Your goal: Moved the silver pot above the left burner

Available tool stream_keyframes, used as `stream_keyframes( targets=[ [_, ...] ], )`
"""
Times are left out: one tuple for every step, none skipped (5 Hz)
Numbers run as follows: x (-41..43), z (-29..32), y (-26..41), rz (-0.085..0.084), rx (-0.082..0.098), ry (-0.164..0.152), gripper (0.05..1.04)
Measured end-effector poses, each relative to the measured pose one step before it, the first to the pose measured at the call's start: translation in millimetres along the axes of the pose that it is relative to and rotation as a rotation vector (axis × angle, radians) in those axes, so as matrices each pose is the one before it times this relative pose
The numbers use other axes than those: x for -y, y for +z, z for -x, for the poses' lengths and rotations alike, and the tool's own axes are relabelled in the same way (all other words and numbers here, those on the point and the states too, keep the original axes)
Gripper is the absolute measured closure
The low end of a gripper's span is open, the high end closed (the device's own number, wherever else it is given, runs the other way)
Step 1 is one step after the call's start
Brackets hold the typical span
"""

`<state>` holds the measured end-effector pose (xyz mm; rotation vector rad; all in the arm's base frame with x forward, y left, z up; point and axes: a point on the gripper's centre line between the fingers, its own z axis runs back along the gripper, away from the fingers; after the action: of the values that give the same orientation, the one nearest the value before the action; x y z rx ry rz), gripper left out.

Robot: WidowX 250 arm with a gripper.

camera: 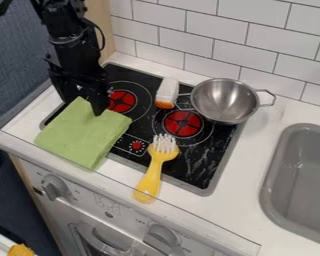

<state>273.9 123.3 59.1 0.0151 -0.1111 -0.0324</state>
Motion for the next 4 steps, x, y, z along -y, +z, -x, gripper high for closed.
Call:
stream_keyframes(
  targets=[
    [3.61,2.26,-8.09,0.0150,-0.0253,0.0005,0.084],
    [34.20,-13.73,-2.71,0.0208,-0.0035,-0.0908,0.084],
    [40.74,-26.35,6.29,0.0137,0.0239,-0.1549,0.084],
    [41.81,-32.01,2.18,0.0738,0.0623,-0.1776,0.084]
  ],
)
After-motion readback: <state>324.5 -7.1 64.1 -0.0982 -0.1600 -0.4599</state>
